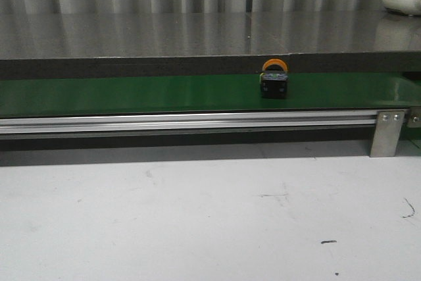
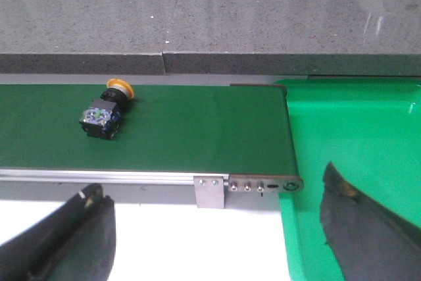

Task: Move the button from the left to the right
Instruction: 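Retract the left gripper while the belt carries the button toward the green bin, then lower the right gripper onto the button at the belt's far end and grasp, then carry the button with the right gripper over the green bin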

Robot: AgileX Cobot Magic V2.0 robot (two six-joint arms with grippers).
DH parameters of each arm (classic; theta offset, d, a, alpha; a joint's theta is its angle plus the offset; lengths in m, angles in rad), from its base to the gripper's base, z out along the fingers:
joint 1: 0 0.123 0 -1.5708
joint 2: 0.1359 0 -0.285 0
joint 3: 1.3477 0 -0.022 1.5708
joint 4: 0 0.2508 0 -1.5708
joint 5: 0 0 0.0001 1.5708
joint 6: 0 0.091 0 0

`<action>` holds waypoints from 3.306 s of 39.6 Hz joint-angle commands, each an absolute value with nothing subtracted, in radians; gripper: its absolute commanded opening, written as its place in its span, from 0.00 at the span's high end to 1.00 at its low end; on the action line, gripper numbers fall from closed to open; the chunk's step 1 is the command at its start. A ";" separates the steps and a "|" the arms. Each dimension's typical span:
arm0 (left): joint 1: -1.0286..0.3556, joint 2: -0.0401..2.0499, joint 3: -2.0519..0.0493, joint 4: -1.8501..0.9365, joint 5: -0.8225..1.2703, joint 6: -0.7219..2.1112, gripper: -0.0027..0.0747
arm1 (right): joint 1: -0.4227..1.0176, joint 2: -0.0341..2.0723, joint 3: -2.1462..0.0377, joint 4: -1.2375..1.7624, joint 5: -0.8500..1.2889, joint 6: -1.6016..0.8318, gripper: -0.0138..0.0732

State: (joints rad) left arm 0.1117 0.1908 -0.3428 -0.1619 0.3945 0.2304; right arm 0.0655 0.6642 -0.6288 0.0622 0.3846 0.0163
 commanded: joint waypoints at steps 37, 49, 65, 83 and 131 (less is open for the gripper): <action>0.108 0.199 -0.371 -0.173 0.311 0.226 0.99 | 0.109 1.666 -1.396 0.225 0.485 0.013 0.10; 0.108 0.199 -0.371 -0.173 0.311 0.226 0.99 | 0.079 1.832 -1.457 0.232 0.516 0.027 0.10; 0.108 0.199 -0.371 -0.173 0.311 0.226 0.99 | 0.077 1.838 -1.457 0.232 0.540 0.027 0.58; 0.108 0.199 -0.371 -0.173 0.311 0.226 0.99 | -0.072 1.688 -1.457 0.164 0.584 0.027 0.64; 0.108 0.199 -0.371 -0.173 0.311 0.226 0.99 | -0.272 1.769 -1.458 0.015 0.598 0.027 0.22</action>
State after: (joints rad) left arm 0.1117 0.1908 -0.3428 -0.1619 0.3945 0.2320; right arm -0.3085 1.8837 -1.4268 0.0193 0.6188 0.0282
